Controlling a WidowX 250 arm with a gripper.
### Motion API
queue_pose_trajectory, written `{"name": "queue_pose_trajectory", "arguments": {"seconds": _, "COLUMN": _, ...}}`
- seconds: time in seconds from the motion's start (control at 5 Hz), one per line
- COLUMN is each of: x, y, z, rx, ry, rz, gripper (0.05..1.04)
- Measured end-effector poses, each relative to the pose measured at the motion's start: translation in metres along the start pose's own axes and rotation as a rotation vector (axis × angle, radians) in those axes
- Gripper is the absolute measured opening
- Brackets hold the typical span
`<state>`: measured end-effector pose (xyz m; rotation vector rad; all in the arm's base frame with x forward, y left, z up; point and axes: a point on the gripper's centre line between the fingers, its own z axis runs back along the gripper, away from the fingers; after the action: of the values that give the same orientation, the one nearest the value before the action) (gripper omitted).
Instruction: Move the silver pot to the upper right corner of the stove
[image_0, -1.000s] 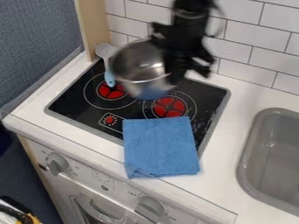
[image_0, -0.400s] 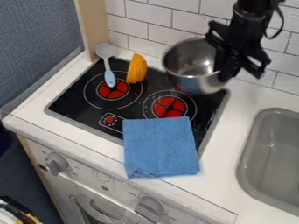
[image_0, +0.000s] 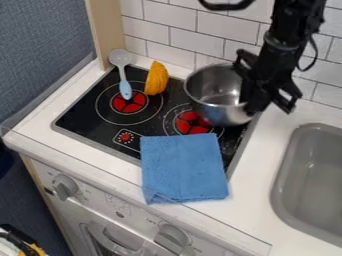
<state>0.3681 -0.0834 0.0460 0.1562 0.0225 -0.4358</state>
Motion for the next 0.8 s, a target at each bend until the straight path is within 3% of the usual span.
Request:
{"name": "queue_pose_trajectory", "arguments": {"seconds": 0.2, "x": -0.002, "y": -0.006, "z": -0.002, "rx": -0.032, "ry": 0.005, "rz": 0.003, "gripper": 0.567}}
{"name": "queue_pose_trajectory", "arguments": {"seconds": 0.4, "x": -0.007, "y": -0.013, "z": 0.000, "rx": -0.086, "ry": -0.028, "rz": 0.033, "gripper": 0.865}}
{"name": "queue_pose_trajectory", "arguments": {"seconds": 0.6, "x": -0.017, "y": -0.003, "z": 0.033, "rx": -0.152, "ry": -0.167, "rz": 0.143, "gripper": 1.009}}
{"name": "queue_pose_trajectory", "arguments": {"seconds": 0.8, "x": -0.033, "y": 0.006, "z": 0.055, "rx": -0.172, "ry": -0.227, "rz": 0.234, "gripper": 1.004}}
